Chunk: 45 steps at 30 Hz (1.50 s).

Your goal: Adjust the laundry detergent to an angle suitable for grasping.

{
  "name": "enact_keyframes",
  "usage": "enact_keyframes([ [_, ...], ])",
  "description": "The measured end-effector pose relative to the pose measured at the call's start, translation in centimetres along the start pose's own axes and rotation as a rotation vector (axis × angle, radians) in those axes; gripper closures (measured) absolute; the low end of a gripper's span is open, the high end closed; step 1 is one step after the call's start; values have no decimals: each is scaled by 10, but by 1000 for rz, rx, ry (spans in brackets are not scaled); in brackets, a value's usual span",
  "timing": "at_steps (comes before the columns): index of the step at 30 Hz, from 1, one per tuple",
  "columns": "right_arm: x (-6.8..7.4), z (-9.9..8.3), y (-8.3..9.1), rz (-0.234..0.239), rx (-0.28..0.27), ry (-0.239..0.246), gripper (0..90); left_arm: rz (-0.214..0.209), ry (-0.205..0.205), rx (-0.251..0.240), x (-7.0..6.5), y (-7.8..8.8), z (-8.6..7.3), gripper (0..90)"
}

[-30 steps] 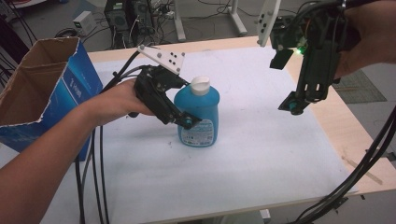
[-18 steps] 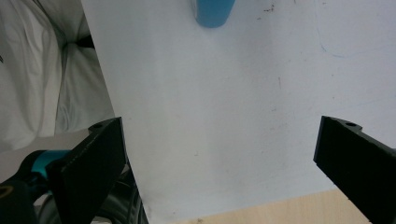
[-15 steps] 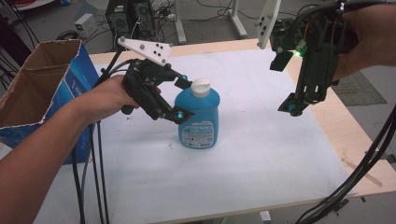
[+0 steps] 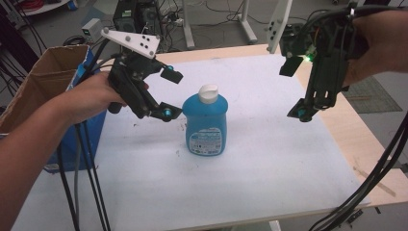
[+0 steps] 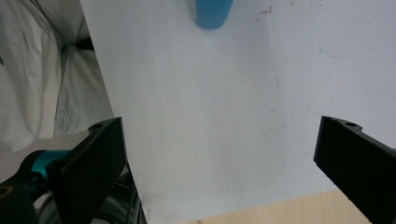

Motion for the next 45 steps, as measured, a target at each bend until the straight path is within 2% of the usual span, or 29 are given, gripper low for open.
enact_keyframes([
  [2, 0, 0, 0, 1, 0, -2, 19, 12, -4, 3, 0, 5, 2, 16],
  [4, 0, 0, 1, 0, -3, -1, 19, 54, -19, 11, 2, 15, 5, 16],
  [6, -1, -1, 0, -1, -7, 1, 19, 77, -4, 21, 3, 24, 8, 16],
  [7, -1, -1, 0, -1, -7, 1, 19, 89, 8, 36, 5, 28, 9, 16],
  [8, -2, -2, -1, 3, -2, 0, 19, 125, 34, 76, 9, 38, 12, 16],
  [9, -3, -2, -2, 4, -6, 4, 19, 134, 51, 100, 12, 42, 12, 16],
  [10, -4, -1, -1, 4, -7, 1, 19, 132, 61, 122, 13, 44, 13, 16],
  [11, -4, -1, -1, 4, -7, 1, 19, 132, 61, 122, 13, 44, 13, 16],
  [12, -5, -1, -1, 5, -11, 1, 19, 166, 64, 173, 20, 53, 13, 16],
  [13, -5, -1, -1, 5, -11, 1, 19, 166, 64, 173, 20, 53, 13, 16],
  [15, -6, -1, -2, 5, -11, 2, 19, 178, 66, 204, 24, 58, 14, 16],
  [17, -7, -1, -3, 5, -13, 1, 19, 214, 44, 248, 31, 64, 15, 16],
  [18, -7, -1, -3, 5, -13, 1, 19, 214, 44, 248, 31, 64, 15, 16],
  [20, -9, 0, -4, 2, -14, 4, 19, 242, 34, 270, 38, 68, 17, 16],
  [22, -10, 0, -4, 1, -15, -1, 19, 242, 34, 270, 38, 68, 17, 16],
  [25, -10, 0, -5, 7, -7, -1, 19, 274, 9, 341, 47, 70, 18, 16],
  [28, -11, 1, -6, 8, -7, -1, 19, 309, 25, 389, 55, 73, 19, 16],
  [32, -11, 3, -7, 16, -4, 1, 19, 351, 34, 426, 68, 78, 18, 16],
  [40, -19, 6, -11, 29, -15, 9, 19, 355, 23, 475, 82, 72, 14, 16],
  [45, -22, 6, -14, 40, -13, 11, 19, 332, 16, 506, 84, 64, 10, 16],
])
Point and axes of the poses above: each handheld gripper's, and its own axes: y roughly backward along the jaws, z roughly out of its top, x roughly to its left, the point moved 7 cm from there along -y, roughly forward along the jaws, and after that the axes turned 15 degrees about y, right-handed, at the moved point
